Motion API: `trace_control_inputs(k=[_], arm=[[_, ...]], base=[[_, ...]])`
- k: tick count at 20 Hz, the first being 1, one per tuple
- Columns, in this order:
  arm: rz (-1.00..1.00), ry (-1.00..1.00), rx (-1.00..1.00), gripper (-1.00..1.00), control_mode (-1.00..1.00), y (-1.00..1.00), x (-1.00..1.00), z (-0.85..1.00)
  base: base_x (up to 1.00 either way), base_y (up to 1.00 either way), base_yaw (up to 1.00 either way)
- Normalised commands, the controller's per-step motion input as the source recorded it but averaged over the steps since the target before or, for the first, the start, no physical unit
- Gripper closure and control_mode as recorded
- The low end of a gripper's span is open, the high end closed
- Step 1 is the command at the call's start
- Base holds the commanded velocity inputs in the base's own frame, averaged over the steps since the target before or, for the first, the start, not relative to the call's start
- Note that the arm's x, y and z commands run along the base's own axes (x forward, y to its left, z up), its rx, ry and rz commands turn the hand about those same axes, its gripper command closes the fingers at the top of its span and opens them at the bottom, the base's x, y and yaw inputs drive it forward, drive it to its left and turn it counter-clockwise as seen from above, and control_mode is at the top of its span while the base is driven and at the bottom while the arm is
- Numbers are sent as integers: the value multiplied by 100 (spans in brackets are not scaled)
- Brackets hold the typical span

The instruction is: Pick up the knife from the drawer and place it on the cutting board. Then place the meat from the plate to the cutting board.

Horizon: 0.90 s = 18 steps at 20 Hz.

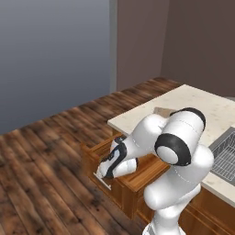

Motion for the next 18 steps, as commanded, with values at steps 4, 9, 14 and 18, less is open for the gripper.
trace_control_inputs(k=[4,9,14,18], arm=[[4,-1,0,-100,-100,100,-58,-24],[4,-1,-1,-100,-100,100,-58,-13],[1,0,12,-100,-100,39,-8,-9],[-5,0,0,-100,-100,0,-17,32]], base=[[0,0,0],[0,0,0],[0,0,0],[0,0,0]])
